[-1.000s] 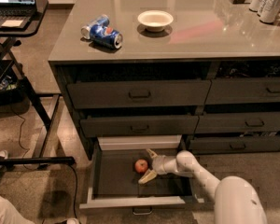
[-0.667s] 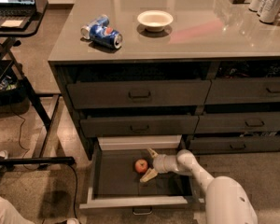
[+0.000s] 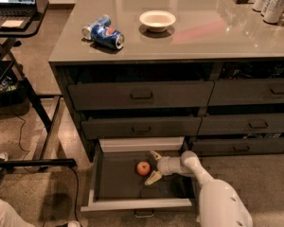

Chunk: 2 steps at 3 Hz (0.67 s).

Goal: Pick apple from bottom drawer and place on counter

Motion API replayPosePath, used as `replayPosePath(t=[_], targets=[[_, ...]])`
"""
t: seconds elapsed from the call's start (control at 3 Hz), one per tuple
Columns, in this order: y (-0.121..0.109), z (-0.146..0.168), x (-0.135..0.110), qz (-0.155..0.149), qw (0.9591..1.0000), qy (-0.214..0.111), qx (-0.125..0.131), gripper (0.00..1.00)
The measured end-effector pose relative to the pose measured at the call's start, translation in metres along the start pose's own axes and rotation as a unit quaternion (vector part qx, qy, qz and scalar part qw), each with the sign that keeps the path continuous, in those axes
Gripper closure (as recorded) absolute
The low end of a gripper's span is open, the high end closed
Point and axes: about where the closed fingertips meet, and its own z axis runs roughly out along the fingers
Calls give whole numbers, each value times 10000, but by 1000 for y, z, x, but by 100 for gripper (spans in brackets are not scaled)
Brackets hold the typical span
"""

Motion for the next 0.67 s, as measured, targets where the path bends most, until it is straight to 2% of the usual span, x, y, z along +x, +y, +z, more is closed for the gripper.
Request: replayPosePath(t=[0.33, 0.67], targets=[[1, 17, 9, -7, 9998, 90, -158, 0], [-3, 30, 22, 50, 9996, 236, -172, 0]])
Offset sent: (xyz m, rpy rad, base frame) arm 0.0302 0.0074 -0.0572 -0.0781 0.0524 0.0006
